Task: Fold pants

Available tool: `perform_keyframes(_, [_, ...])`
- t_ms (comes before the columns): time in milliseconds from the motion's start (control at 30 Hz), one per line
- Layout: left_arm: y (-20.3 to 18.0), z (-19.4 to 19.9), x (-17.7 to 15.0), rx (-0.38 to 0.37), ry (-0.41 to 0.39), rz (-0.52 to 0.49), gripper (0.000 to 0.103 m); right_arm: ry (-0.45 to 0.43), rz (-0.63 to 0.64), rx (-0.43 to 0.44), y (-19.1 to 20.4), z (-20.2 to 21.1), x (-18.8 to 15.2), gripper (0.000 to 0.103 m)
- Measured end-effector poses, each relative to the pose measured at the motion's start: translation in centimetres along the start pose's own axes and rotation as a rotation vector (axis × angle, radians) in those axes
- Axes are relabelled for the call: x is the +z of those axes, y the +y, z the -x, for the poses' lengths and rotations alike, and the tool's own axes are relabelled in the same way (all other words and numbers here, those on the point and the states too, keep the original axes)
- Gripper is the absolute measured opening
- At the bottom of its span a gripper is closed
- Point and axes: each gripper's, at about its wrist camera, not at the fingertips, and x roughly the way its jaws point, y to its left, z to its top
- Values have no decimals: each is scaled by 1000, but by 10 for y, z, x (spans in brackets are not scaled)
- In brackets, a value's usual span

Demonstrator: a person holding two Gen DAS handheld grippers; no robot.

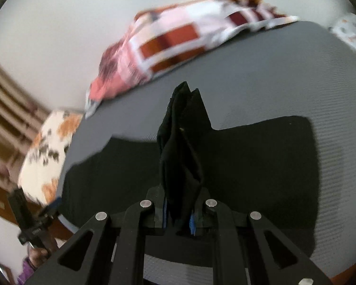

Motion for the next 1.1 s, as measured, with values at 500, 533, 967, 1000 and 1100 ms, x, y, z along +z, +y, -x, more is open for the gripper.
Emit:
perform_keyframes(500, [-8, -12, -5, -32, 50, -28, 102, 88, 257, -93, 64, -50, -42, 13])
perform_keyframes(533, [-8, -12, -5, -32, 51, -29, 102, 91, 270, -94, 67, -51, -44, 13])
perform_keyframes(967, [-1, -17, -7, -29, 81, -3, 102, 161, 58, 436, 43, -44, -42, 45])
perform_keyframes(1000, [0, -17, -7, -29, 82, 0, 102, 160, -5, 512, 33, -39, -38, 45])
perform_keyframes(1100, [1, -18, -6, -38, 86, 12, 102, 65, -106, 537, -3, -13, -25, 45])
